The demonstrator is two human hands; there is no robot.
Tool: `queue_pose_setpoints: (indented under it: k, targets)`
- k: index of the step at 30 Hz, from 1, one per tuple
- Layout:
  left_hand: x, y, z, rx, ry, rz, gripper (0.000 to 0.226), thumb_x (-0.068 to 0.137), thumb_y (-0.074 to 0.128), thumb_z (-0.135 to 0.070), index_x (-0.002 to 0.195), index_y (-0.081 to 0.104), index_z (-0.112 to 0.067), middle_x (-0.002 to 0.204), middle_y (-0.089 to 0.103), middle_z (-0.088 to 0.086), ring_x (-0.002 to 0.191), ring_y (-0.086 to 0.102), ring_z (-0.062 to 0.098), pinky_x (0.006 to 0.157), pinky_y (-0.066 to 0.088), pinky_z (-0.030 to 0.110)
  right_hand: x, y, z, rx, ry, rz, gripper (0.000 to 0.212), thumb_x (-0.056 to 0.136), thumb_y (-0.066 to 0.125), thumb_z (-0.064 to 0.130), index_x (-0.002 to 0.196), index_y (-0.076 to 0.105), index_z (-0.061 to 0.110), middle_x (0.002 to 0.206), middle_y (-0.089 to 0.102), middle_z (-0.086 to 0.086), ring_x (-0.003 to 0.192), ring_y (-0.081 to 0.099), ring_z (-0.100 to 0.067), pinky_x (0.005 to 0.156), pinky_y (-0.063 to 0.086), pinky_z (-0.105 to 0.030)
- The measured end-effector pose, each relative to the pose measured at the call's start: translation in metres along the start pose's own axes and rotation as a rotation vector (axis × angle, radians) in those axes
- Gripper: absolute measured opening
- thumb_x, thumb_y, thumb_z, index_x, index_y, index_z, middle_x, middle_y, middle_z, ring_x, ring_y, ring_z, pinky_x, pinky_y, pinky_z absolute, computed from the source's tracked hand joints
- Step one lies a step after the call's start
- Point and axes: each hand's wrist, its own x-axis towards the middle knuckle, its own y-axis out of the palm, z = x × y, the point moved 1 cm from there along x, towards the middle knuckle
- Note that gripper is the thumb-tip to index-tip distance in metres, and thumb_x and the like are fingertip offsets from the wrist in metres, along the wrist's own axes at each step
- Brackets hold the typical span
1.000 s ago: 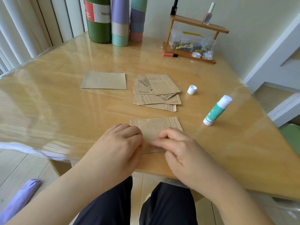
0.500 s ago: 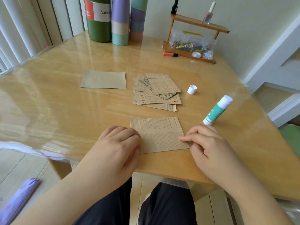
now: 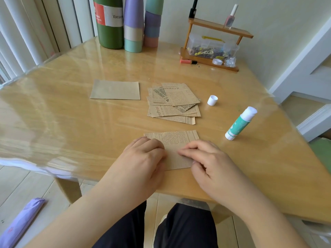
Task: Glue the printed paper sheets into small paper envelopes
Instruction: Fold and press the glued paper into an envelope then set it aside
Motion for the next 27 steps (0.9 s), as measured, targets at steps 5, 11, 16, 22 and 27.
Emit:
queue_pose_setpoints:
  k: [5, 11, 16, 22, 27]
  targets:
    - [-0.011, -0.007, 0.01, 0.019, -0.071, -0.027, 0.029, 0.084, 0.043, -0.026, 0.085, 0.07, -0.015, 0.089, 0.061, -0.008, 0.085, 0.051, 0.008, 0.108, 0.025, 0.026, -0.009, -0.014, -0.025, -0.072, 0.117, -0.064, 0.04, 0.088, 0.044, 0.006, 0.116, 0.068, 0.021, 0.108, 0.056, 0.018, 0.106, 0.047, 0.002, 0.093, 0.031, -0.004]
    - [-0.006, -0.007, 0.011, 0.095, -0.083, 0.004, 0.027, 0.078, 0.043, -0.025, 0.077, 0.069, -0.015, 0.082, 0.06, -0.009, 0.085, 0.052, 0.008, 0.11, 0.023, 0.033, 0.002, -0.014, -0.023, -0.178, 0.057, -0.145, 0.046, 0.081, 0.032, 0.023, 0.099, 0.074, 0.018, 0.096, 0.063, 0.012, 0.097, 0.048, -0.006, 0.088, 0.037, -0.025]
    - [0.011, -0.005, 0.002, 0.078, -0.036, 0.028, 0.034, 0.075, 0.04, -0.021, 0.086, 0.07, -0.012, 0.089, 0.064, -0.003, 0.079, 0.064, 0.019, 0.097, 0.03, 0.024, 0.02, -0.005, 0.002, -0.054, -0.006, -0.009, 0.048, 0.08, 0.036, 0.007, 0.117, 0.066, 0.015, 0.113, 0.058, 0.006, 0.109, 0.045, -0.007, 0.097, 0.027, -0.006]
    - [0.01, -0.002, 0.001, 0.051, -0.043, 0.06, 0.033, 0.079, 0.041, -0.022, 0.085, 0.071, -0.01, 0.09, 0.065, -0.001, 0.083, 0.061, 0.019, 0.078, 0.043, 0.026, 0.024, 0.002, 0.004, -0.014, -0.025, 0.074, 0.049, 0.08, 0.035, 0.008, 0.117, 0.066, 0.015, 0.114, 0.06, 0.007, 0.111, 0.047, -0.007, 0.099, 0.026, -0.005]
    - [-0.002, -0.008, 0.01, 0.086, -0.076, 0.007, 0.033, 0.083, 0.042, -0.025, 0.087, 0.071, -0.009, 0.093, 0.065, -0.002, 0.087, 0.053, 0.014, 0.092, 0.034, 0.02, 0.012, -0.013, -0.02, -0.043, 0.111, -0.022, 0.042, 0.084, 0.041, 0.002, 0.11, 0.07, 0.016, 0.111, 0.061, 0.011, 0.108, 0.05, -0.006, 0.095, 0.028, -0.002]
